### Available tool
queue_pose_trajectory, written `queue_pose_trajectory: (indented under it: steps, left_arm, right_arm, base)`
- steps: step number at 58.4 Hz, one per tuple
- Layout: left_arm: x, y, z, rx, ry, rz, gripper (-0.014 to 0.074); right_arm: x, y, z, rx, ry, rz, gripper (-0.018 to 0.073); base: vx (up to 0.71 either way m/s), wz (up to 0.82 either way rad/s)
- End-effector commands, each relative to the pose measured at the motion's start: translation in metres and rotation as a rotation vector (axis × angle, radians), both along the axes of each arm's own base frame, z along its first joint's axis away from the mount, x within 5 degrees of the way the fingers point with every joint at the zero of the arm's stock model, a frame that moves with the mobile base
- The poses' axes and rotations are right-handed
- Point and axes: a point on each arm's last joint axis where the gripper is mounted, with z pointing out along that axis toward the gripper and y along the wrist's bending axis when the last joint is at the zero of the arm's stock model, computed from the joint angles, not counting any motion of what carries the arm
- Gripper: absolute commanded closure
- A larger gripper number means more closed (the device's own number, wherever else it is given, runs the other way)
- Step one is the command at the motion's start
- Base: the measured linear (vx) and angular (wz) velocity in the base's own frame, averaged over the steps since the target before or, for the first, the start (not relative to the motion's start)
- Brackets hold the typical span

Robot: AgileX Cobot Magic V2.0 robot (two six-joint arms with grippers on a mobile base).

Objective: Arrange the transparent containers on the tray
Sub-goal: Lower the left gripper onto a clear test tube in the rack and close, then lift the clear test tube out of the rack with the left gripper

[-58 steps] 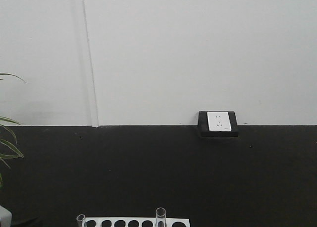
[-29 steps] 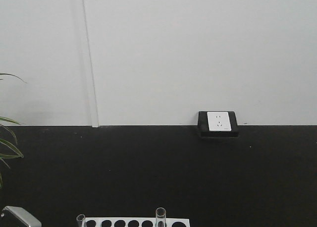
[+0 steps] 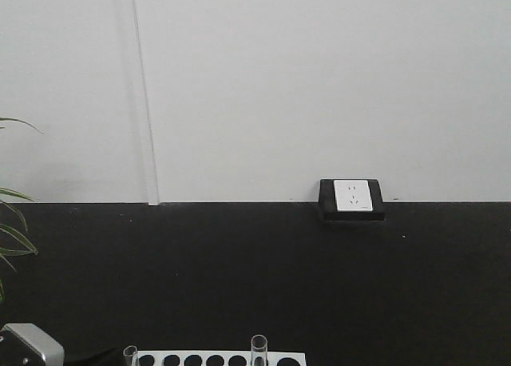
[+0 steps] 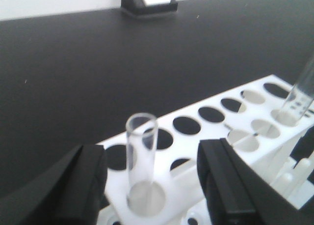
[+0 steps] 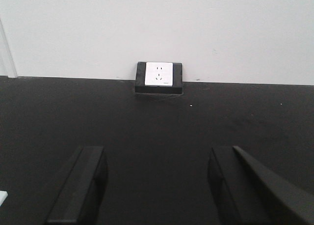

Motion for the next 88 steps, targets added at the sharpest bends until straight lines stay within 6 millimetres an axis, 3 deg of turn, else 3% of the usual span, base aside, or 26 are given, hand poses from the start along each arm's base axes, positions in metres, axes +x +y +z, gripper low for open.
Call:
queue_pose_trajectory:
  steps: [1,14,37,52,53,54,68,75,88]
  left_arm:
    - [0.006,-0.003,0.019,-0.080,-0.117,0.003,0.0075]
    - [0.026,-0.008,0.015,-0.053,-0.123,0.003,0.0075]
    - [0.031,-0.011,0.000,-0.084,-0.108,-0.016,0.0114]
    - [0.032,-0.012,0.000,-0.106,-0.131,-0.027,0.0265]
    - [0.032,-0.012,0.000,-0.106,-0.131,-0.027,0.0279]
    - [0.032,-0.012,0.000,-0.106,-0.131,-0.027,0.0350]
    - [0.031,-0.012,0.002,-0.107,-0.135,-0.027,0.0500]
    - [0.030,-0.012,0.009,-0.113,-0.163,-0.027,0.0537]
    - [0.020,-0.005,0.046,-0.143,-0.266,0.011,0.0539]
  right_arm:
    - [0.002,0.001,0.018,-0.010,-0.110,0.011,0.0043]
    - [0.002,0.001,0.018,-0.010,-0.110,0.011,0.0043]
    - [0.002,0.001,0.017,-0.011,-0.098,0.009,0.0043]
    - [0.001,0.001,0.016,-0.012,-0.089,0.008,0.0043]
    - [0.001,0.001,0.016,-0.012,-0.088,0.008,0.0044]
    - [0.002,0.001,0.016,-0.012,-0.090,0.008,0.0044]
    - [0.002,0.001,0.016,-0.006,-0.092,0.008,0.0053]
    - [0.002,0.001,0.017,-0.004,-0.095,0.008,0.0061]
    - [0.002,0.001,0.017,-0.003,-0.103,0.009,0.0061]
  base:
    - [0.00,0.00]
    - [0.00,0.00]
    - [0.00,0.00]
    - [0.00,0.00]
    - [0.00,0.00]
    - [0.00,0.00]
    - [0.00,0.00]
    - [0.00,0.00]
    - [0.00,0.00]
